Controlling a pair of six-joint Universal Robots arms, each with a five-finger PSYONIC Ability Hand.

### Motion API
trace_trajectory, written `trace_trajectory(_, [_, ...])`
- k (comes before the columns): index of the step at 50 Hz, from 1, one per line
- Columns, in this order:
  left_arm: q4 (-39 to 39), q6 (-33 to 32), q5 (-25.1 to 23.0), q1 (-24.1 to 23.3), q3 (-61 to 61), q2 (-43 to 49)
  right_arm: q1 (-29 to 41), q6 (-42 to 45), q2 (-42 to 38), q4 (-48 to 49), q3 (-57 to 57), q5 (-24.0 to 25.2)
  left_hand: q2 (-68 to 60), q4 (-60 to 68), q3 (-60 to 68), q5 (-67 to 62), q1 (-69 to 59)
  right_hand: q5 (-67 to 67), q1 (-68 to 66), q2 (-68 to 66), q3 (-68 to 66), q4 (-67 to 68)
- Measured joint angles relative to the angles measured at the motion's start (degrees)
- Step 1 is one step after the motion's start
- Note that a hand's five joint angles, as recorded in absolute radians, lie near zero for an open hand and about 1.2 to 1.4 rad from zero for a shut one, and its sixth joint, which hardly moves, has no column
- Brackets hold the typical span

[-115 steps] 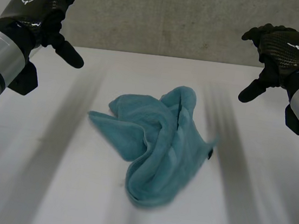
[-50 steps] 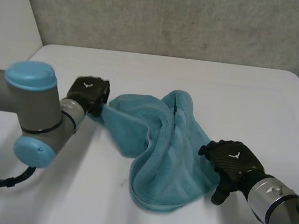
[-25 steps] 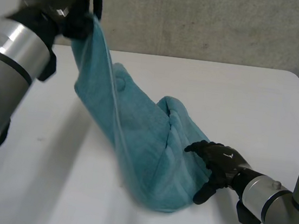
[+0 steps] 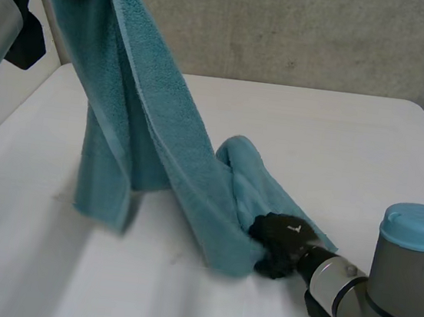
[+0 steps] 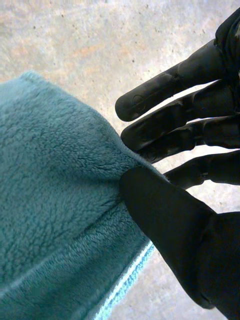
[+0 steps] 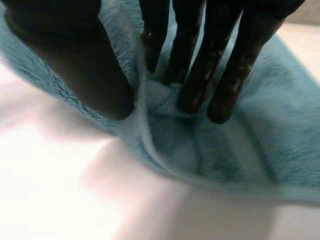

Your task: Fold the laundry

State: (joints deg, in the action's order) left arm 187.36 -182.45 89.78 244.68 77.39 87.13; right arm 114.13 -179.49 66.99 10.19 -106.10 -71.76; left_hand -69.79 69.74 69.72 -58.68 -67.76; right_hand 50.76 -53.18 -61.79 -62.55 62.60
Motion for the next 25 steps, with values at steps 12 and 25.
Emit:
trace_trajectory(12, [-0.1,0.0,-0.3,8.2,1.9,0.5,-9.3,0.6,18.1,2.0,3.5,-8.6,0.0,0.0,0.0,0.0,0.0,4.6,-1.8,-5.2,-5.0,5.5])
trace_trajectory(25, [-0.6,-0.8,-1.1,10.2,10.2,2.5,-18.1,14.6,26.1,-19.5,19.0,-0.3,0.0,0.0,0.0,-0.2,0.0,5.0,-1.8,-5.6,-5.1,5.5])
